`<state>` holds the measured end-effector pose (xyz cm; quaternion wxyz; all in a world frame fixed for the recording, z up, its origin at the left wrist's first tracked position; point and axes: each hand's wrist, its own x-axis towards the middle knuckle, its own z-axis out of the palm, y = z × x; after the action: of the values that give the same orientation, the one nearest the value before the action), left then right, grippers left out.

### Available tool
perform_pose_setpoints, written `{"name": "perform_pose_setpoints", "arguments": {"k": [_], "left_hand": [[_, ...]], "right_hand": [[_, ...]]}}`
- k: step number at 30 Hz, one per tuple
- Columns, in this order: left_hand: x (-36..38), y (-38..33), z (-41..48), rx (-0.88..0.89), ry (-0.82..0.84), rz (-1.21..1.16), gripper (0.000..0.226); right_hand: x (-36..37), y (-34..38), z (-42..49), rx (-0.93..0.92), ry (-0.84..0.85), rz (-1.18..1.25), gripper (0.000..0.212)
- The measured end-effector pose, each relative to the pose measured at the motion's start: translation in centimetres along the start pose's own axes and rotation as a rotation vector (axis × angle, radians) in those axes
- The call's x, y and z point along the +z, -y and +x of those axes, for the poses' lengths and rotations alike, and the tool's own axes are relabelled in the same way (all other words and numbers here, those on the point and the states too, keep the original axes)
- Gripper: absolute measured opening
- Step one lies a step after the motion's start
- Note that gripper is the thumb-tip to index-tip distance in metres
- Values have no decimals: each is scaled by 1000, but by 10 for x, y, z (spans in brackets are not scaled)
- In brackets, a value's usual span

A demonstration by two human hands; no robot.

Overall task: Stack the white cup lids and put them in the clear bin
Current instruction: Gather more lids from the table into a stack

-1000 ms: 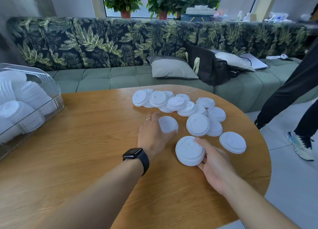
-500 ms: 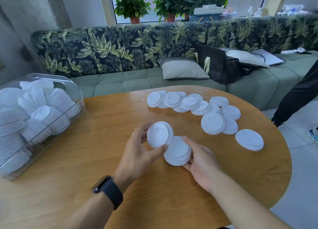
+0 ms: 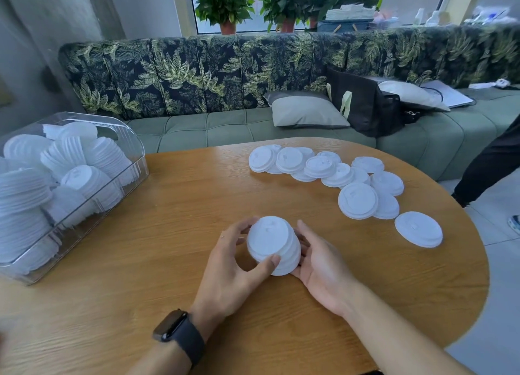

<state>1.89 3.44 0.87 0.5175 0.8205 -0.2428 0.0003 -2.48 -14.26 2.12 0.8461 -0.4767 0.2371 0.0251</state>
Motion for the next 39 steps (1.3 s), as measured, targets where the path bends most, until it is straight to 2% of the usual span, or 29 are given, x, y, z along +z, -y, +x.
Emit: {"name": "perform_pose_setpoints", "arguments": {"k": [4,11,15,19,22,25,28,39], "left_hand": [[0,0,0,20,44,32,69],[2,-1,0,66,79,99,69],[3,-1,-1,87,119,102,69],[2,0,2,-72,93,-104,66],[-1,-2,9,-216,45,-252,44],[-4,-1,15,-270,71,-366,24],[-6,1,17,-326,46,-463,27],[-6,-4,9,-233,81,-380,32]], "right_hand": [[-3,-4,1,-7,18,54,51],[-3,-3,-5,-62,105,19,35],[-5,-5,-4,-55,101,26,42],[-5,-7,-4,-65,71,50,34],[-4,-7,-5,-76,85,50,34],[-3,-5,-7,-86,122,36,34],[-1,-5,-8,-106,120,20,37],[1,-6,-9,-93,78,41,29]]}}
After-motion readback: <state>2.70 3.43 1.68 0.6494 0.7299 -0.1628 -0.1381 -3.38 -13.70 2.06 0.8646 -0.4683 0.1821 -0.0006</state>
